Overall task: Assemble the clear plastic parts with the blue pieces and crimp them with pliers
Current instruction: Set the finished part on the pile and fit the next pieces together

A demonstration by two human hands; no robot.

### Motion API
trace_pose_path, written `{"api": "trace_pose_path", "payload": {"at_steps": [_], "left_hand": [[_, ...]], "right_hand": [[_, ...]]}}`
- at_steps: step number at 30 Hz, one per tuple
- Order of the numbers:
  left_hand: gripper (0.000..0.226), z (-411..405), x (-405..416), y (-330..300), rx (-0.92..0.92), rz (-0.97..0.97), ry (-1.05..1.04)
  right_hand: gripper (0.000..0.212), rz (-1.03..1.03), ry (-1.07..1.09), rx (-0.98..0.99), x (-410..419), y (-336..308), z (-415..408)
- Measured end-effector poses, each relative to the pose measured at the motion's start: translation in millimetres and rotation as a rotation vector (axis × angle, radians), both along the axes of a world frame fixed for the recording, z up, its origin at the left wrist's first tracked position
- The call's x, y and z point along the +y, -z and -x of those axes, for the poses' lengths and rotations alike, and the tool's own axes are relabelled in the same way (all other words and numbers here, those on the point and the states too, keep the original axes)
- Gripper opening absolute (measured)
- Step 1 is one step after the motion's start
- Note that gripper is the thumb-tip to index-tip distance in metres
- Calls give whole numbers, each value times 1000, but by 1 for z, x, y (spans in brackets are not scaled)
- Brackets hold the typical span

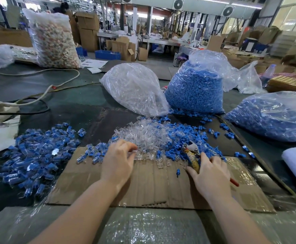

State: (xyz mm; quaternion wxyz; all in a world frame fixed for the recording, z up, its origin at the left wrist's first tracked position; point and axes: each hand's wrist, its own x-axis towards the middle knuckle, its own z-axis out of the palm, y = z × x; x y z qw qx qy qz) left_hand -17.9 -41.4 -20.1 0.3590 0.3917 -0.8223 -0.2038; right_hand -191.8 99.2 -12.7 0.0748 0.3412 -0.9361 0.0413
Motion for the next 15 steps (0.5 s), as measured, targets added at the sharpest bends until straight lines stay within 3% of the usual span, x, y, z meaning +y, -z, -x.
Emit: {"api": "trace_pose_path", "payload": {"at_steps": [3,6,8,11,15], "left_hand": [[17,17,15,4,-47,-37,195],[25,30,24,6,-86,-54,296],[31,35,26,8,-121,-50,339],[32,37,28,12,-166,-48,364],[23,37,28,14,-170,-62,348]], "right_hand": [[66,58,-25,59,-1,-2,-5],[40,241,-263,104,-3,-7,-10],[24,243,-396,30,-6,-8,-16],[11,163,-421,-10,-10,0,-25],[16,169,-388,-29,-23,8,-28]]}}
